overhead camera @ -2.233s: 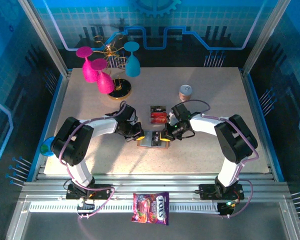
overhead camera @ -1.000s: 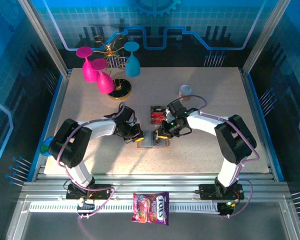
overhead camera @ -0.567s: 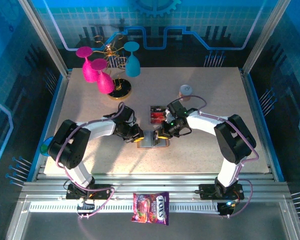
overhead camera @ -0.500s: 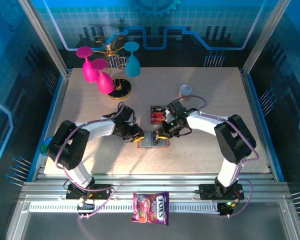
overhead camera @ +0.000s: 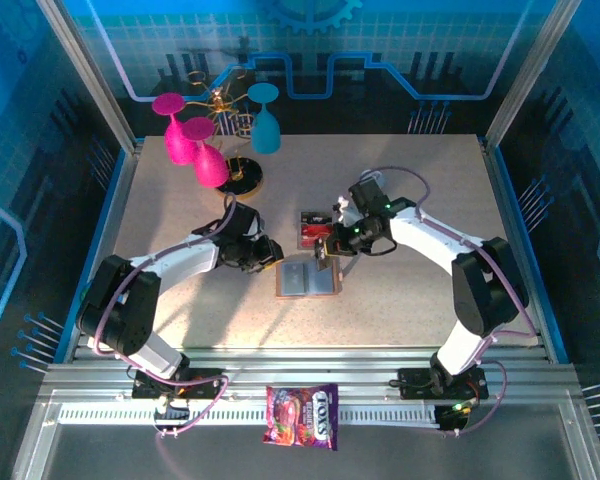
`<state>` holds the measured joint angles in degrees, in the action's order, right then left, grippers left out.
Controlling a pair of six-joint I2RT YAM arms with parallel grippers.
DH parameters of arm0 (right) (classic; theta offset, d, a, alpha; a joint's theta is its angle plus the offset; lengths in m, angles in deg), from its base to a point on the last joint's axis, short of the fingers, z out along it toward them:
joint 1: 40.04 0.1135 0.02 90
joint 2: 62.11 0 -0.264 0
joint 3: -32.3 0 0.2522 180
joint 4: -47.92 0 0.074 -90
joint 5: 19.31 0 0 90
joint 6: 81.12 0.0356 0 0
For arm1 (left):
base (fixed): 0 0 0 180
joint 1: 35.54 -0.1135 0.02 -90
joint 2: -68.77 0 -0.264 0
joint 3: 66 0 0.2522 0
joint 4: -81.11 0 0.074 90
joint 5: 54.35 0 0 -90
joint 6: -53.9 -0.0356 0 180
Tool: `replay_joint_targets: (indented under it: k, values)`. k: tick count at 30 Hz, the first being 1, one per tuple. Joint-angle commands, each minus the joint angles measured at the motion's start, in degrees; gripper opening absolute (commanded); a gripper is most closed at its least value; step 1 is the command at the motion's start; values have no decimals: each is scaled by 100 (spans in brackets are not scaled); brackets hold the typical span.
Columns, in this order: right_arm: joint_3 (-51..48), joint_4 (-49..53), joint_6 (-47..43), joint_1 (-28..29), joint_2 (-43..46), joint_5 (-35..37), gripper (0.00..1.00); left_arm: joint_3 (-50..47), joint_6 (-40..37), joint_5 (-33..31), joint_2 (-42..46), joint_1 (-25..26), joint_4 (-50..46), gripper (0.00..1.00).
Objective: Take the credit cards out of the card holder
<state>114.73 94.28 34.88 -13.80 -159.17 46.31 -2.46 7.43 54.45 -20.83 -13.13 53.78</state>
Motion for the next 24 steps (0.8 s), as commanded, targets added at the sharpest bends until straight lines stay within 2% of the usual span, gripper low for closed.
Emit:
replay_joint_targets:
  k: [1, 4, 7, 15, 18, 24]
  values:
    - [466, 644, -1431, -66, 187, 58, 0, 32, -2, -96, 100, -59, 71, 25]
    - [839, 953, -2350, -71, 133, 381, 0, -59, 48, -62, 102, -71, 181, 25]
    - [1284, 1318, -3484, -84, -38, 341, 0, -117, 85, -44, 134, -95, 248, 25]
    - [2700, 2442, -6129, -44, -762, 825, 0, -205, 68, -44, 278, -192, 231, 25]
    - [3222, 2811, -6728, -6, -1149, 1100, 0, -253, 85, -45, 310, -202, 240, 25]
    - [4506, 3567, -7295, 23, -2096, 1482, 0, -332, 112, -61, 385, -220, 223, 26]
